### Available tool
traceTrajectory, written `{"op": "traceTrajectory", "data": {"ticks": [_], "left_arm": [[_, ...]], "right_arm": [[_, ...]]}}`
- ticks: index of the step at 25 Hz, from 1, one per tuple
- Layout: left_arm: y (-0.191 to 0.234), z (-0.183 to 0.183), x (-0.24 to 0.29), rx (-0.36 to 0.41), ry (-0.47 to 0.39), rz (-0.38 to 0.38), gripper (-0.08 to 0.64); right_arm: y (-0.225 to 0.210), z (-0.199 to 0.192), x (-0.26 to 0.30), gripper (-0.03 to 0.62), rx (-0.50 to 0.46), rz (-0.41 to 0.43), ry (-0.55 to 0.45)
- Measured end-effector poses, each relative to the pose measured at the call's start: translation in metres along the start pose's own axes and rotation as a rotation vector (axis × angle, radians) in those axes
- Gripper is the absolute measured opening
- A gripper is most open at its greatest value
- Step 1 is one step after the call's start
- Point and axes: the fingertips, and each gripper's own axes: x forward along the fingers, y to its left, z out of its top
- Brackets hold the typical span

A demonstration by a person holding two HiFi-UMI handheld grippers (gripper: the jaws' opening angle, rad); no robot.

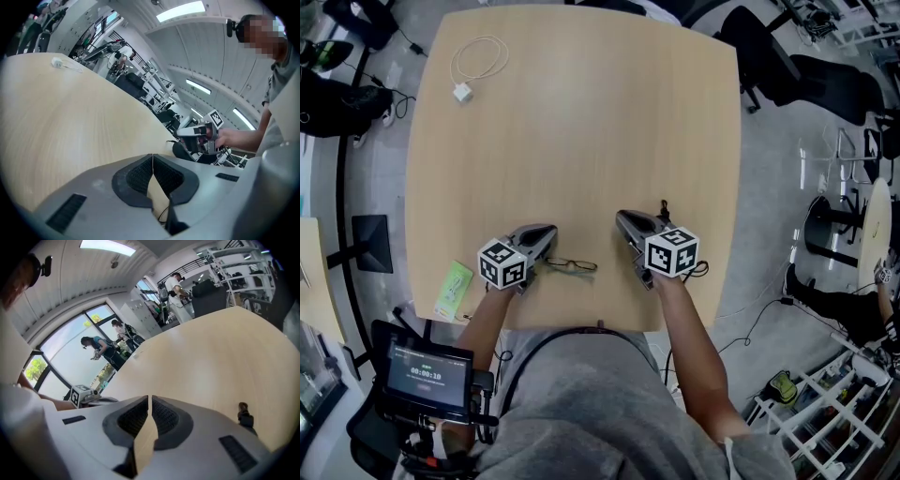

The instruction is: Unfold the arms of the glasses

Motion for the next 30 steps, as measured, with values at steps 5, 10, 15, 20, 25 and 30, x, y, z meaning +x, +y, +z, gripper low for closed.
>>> {"op": "traceTrajectory", "data": {"ticks": [5, 10, 15, 20, 25, 30], "left_arm": [[0.000, 0.000, -0.004, 0.021, -0.004, 0.000, 0.006], [-0.002, 0.000, -0.001, 0.039, 0.007, 0.003, 0.006], [-0.019, 0.009, -0.012, 0.114, -0.006, 0.003, 0.006], [-0.035, -0.007, -0.029, 0.246, 0.074, 0.030, 0.006], [-0.040, -0.037, -0.037, 0.311, 0.196, 0.030, 0.006], [-0.048, -0.062, -0.035, 0.378, 0.307, 0.005, 0.006]], "right_arm": [[0.109, -0.056, -0.003, 0.009, -0.249, 0.379, 0.277], [0.152, -0.153, 0.010, 0.144, -0.574, 0.354, 0.563], [0.142, -0.176, 0.029, 0.163, -0.734, 0.228, 0.602], [0.120, -0.188, 0.032, 0.163, -0.828, 0.141, 0.654], [0.109, -0.199, 0.036, 0.163, -0.801, 0.133, 0.681], [0.110, -0.202, 0.040, 0.161, -0.770, 0.142, 0.677]]}}
